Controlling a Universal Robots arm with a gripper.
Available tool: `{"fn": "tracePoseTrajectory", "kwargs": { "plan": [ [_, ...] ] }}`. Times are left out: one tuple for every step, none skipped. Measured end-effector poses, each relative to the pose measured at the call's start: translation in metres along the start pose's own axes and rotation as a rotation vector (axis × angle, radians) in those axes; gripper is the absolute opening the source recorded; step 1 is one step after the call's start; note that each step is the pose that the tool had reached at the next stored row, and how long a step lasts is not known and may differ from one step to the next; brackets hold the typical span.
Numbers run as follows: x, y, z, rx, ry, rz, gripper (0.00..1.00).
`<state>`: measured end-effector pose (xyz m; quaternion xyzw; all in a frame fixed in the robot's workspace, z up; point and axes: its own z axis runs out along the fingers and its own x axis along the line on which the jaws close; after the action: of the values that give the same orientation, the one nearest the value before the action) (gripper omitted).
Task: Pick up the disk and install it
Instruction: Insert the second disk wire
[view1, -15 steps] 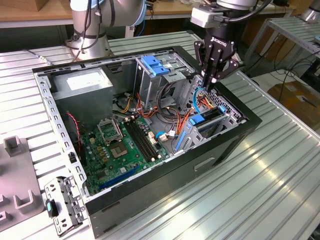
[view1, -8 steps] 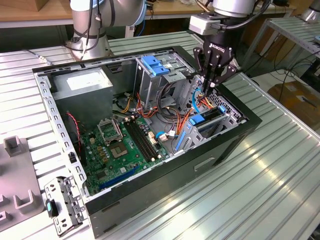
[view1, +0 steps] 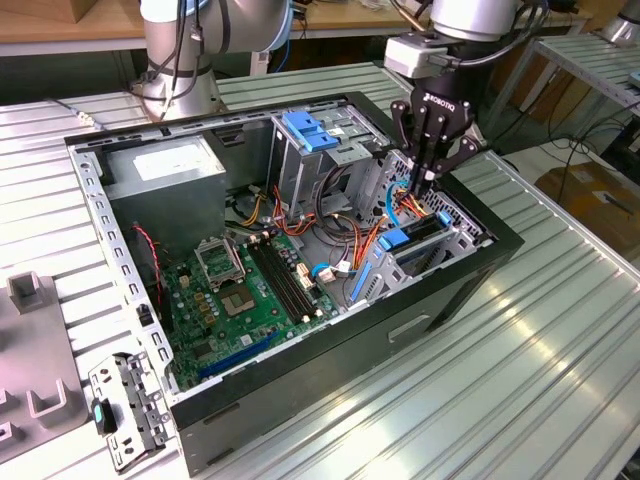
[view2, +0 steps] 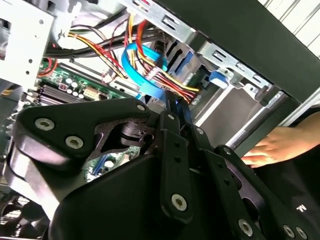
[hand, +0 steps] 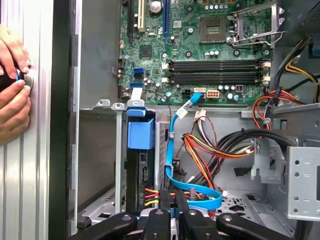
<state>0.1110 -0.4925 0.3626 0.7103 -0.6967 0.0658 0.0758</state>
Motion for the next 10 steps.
{"fn": "tracePoseTrajectory", "kwargs": {
  "plan": [
    [0.0020, 0.0005, 0.0006, 0.0013, -0.0006, -0.004, 0.16],
    [0.0031, 0.0009, 0.0009, 0.0022, -0.0016, -0.008, 0.16],
    [0.0043, 0.0018, 0.0015, 0.0039, -0.0061, -0.015, 0.16],
    [0.0049, 0.0027, 0.0019, 0.0047, -0.0099, -0.019, 0.16],
    [0.0055, 0.0037, 0.0024, 0.0055, -0.0141, -0.022, 0.16],
    [0.0059, 0.0044, 0.0028, 0.0062, -0.0173, -0.024, 0.16],
    [0.0065, 0.0052, 0.0032, 0.0070, -0.0207, -0.027, 0.16],
    [0.0075, 0.0067, 0.0040, 0.0085, -0.0263, -0.031, 0.16],
    [0.0081, 0.0075, 0.0044, 0.0094, -0.0289, -0.034, 0.16],
    [0.0087, 0.0083, 0.0049, 0.0105, -0.0309, -0.036, 0.16]
  ]
}}
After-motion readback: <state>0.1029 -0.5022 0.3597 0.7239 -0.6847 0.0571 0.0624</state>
